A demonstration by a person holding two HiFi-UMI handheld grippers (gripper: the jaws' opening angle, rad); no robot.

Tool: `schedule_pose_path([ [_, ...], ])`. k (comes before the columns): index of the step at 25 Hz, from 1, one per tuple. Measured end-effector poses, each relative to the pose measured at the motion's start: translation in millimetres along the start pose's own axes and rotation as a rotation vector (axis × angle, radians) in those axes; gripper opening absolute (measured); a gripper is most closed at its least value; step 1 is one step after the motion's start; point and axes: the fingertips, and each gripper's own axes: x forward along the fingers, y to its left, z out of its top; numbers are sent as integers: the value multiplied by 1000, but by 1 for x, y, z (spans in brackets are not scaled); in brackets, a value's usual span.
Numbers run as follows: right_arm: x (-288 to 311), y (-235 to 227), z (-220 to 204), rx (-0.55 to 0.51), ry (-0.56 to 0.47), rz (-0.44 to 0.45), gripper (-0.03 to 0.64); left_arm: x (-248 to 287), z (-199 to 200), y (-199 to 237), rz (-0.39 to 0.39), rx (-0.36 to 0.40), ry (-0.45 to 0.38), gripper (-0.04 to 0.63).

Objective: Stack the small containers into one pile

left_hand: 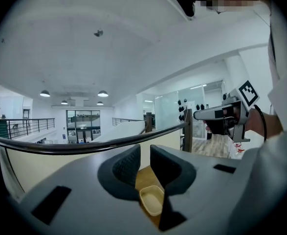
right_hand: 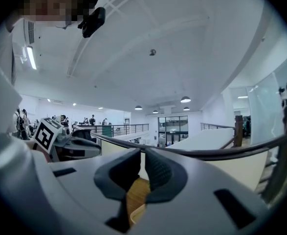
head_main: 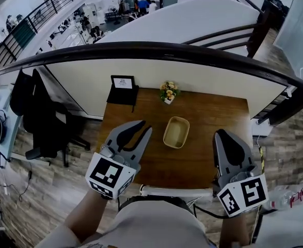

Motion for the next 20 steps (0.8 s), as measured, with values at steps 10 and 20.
schedule_pose_path([
  [10, -9, 18, -29, 19, 46, 41, 3, -20, -9, 11, 75, 10, 2, 8],
  [20, -2, 20, -22, 8, 32, 27, 3, -21, 4, 14, 65, 17, -22, 6],
])
